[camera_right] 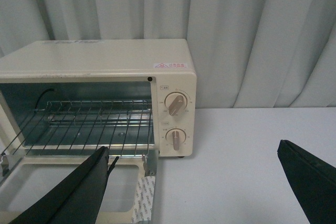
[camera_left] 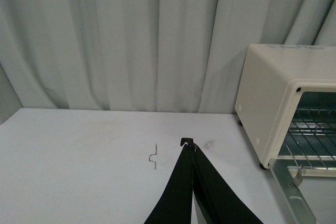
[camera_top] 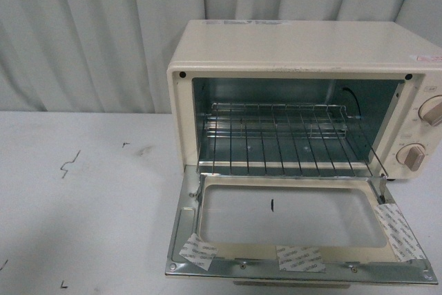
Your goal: Open oven
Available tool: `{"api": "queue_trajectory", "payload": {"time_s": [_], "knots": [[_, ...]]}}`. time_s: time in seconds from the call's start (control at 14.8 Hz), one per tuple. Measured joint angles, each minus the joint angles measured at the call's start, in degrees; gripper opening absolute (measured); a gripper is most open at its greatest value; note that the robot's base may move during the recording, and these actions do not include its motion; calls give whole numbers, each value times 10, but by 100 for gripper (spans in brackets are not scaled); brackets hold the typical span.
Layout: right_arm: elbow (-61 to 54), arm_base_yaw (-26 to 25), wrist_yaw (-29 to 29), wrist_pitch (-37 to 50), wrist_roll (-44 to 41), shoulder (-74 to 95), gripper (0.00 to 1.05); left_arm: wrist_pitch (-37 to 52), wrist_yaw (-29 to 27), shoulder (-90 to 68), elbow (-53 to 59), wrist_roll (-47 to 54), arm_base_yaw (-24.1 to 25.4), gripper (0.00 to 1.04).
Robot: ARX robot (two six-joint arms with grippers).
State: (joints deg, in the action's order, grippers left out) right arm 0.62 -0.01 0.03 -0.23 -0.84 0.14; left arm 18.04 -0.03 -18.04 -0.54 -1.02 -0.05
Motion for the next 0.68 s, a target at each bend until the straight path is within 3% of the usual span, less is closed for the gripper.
{"api": "queue_trajectory", "payload": {"time_s": [0.47, 0.54, 0.68], "knots": [[0, 0, 0, 0, 0, 0, 98, -83, 0, 83, 0, 0, 0, 2], [0, 0, 0, 0, 0, 0, 98, -178, 2, 146, 0, 0, 0, 2], [0, 0, 0, 0, 0, 0, 98, -181, 0, 177, 0, 0, 0, 2]]}}
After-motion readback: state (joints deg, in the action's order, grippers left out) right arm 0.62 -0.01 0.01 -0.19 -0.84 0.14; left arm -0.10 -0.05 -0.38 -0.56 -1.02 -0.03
